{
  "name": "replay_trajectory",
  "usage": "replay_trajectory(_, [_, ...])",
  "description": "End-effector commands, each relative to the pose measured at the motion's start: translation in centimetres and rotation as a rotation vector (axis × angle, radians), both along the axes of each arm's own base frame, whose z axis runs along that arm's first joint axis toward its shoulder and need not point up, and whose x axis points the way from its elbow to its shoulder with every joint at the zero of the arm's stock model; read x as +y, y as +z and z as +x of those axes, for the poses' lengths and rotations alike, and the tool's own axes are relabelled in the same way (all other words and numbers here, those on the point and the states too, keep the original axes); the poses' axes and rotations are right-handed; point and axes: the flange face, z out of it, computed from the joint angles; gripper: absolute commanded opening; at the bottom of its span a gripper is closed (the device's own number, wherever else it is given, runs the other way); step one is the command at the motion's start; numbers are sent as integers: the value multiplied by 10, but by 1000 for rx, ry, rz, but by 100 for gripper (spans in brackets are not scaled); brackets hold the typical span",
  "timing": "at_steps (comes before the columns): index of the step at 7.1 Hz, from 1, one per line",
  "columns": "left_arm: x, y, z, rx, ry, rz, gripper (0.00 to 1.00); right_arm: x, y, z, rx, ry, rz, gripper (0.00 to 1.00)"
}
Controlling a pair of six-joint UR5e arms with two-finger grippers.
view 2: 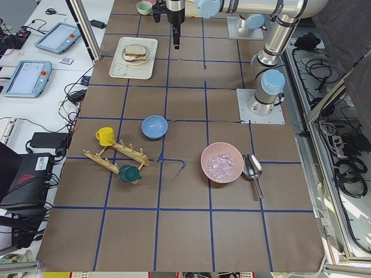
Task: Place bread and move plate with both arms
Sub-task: 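Release the plate rim and raise the left gripper away from the tray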
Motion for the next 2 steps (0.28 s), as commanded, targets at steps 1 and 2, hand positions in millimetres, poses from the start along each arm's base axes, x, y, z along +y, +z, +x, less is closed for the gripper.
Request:
replay_trajectory(1, [9, -6, -1, 3, -1, 9, 100, 2, -5, 0, 1, 0, 35, 100])
replay_trajectory(2, [10, -6, -1, 0, -1, 10, 100, 2, -4, 0, 3, 0, 34, 100])
